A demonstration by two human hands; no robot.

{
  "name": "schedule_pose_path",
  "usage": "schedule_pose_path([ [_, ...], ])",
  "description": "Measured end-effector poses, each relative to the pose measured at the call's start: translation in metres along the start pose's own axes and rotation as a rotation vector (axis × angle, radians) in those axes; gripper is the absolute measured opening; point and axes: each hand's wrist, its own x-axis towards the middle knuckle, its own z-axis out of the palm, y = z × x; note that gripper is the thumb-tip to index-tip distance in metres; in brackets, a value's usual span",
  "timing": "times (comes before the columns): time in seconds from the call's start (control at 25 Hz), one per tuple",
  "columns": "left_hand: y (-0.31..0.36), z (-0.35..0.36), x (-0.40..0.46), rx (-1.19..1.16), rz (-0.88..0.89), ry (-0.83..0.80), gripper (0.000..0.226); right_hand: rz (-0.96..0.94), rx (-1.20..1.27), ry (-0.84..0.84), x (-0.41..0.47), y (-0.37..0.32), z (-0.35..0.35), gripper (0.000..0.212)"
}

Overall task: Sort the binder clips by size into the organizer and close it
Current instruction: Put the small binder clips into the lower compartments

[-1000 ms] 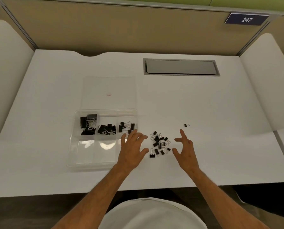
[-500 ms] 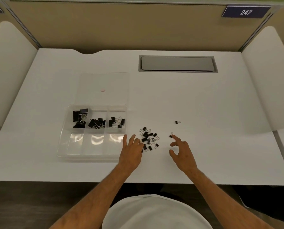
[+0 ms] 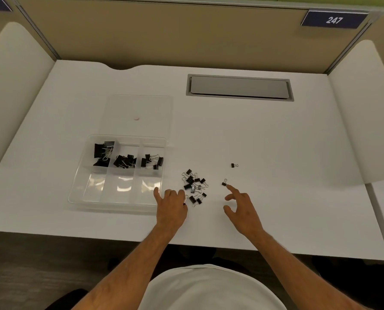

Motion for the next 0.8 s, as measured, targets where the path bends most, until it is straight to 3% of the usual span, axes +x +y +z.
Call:
schedule_pose_path([
  [0.2,-0.013,-0.026,-0.011,-0.098,-0.002,0.038,0.035,-0.146,-0.051,0.015,0.017,-0.022,0.024,0.047],
  [0.36,-0.029,-0.048,-0.019,-0.185,0.053,0.082,0.039,-0.31,-0.27,-0.096,0.037,-0.045,0.051,0.041],
  [0.56,-0.053,-0.061,-0.018,-0.248,0.073,0.091,0.039,-0.286,-0.51,-0.177,0.047,-0.055,0.07,0.035],
  [0.8,-0.085,-0.07,-0.003,-0.313,0.132,0.088,0.039,-0.16,-0.534,-0.158,0.044,-0.058,0.075,0.034],
])
